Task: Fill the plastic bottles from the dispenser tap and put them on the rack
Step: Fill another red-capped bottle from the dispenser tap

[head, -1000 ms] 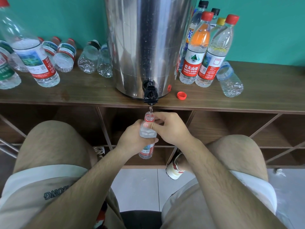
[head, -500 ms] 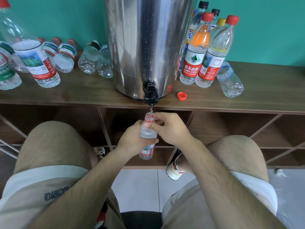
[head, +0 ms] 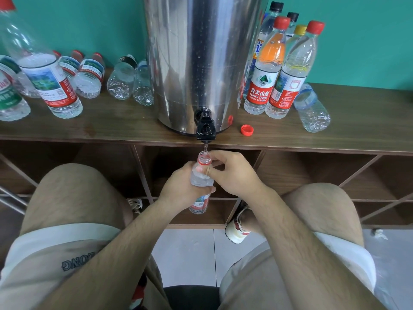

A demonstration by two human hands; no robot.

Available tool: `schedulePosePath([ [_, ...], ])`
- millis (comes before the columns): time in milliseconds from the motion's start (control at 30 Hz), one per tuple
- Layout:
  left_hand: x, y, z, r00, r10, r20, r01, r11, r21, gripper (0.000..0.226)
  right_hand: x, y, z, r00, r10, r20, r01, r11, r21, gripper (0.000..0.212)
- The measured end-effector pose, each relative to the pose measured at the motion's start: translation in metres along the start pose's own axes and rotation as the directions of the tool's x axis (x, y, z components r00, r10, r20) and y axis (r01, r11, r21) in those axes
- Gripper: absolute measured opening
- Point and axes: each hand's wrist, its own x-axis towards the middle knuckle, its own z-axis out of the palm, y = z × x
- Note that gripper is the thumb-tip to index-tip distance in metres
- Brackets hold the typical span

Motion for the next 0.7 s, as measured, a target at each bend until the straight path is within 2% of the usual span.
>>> schedulePosePath([
  [67,-0.001,0.001,0.000,1.000,0.015,-0.008,-0.015,1.000,0.021,0.063,-0.003,-0.003,-0.005,1.000,-0.019,-0.011,0.020,1.000,0.003,0.050],
  [133,-0.001,0.001,-0.001,0.999,0.017,-0.031,-0.016,0.999,0.035,0.061,-0.007,-0.007,-0.010,0.995,-0.038,-0.088,0.036,0.999,-0.022,0.063],
  [200,-0.001,0.001,-0.002,0.999,0.012,-0.040,-0.010,0.999,0.034,0.060,-0.012,-0.010,-0.017,0.968,-0.113,-0.225,0.112,0.994,-0.017,0.058],
  [300,0.000,0.003,-0.003,0.999,0.009,-0.035,-0.007,0.998,0.070,0.060,-0.013,-0.019,-0.024,0.878,-0.295,-0.378,0.323,0.946,0.012,0.046],
  [400,-0.001,0.005,-0.004,0.999,0.023,-0.032,-0.020,0.997,0.077,0.059,-0.009,-0.024,-0.024,0.800,-0.458,-0.387,0.477,0.877,-0.052,0.040],
  [533,-0.002,0.004,-0.005,0.999,0.032,-0.025,-0.030,0.997,0.076,0.057,-0.004,-0.026,-0.027,0.767,-0.476,-0.431,0.490,0.868,-0.086,0.032],
  [700,-0.001,0.003,-0.004,0.999,0.032,-0.024,-0.030,0.997,0.070,0.059,0.001,-0.030,-0.034,0.743,-0.589,-0.317,0.578,0.804,-0.137,0.034],
])
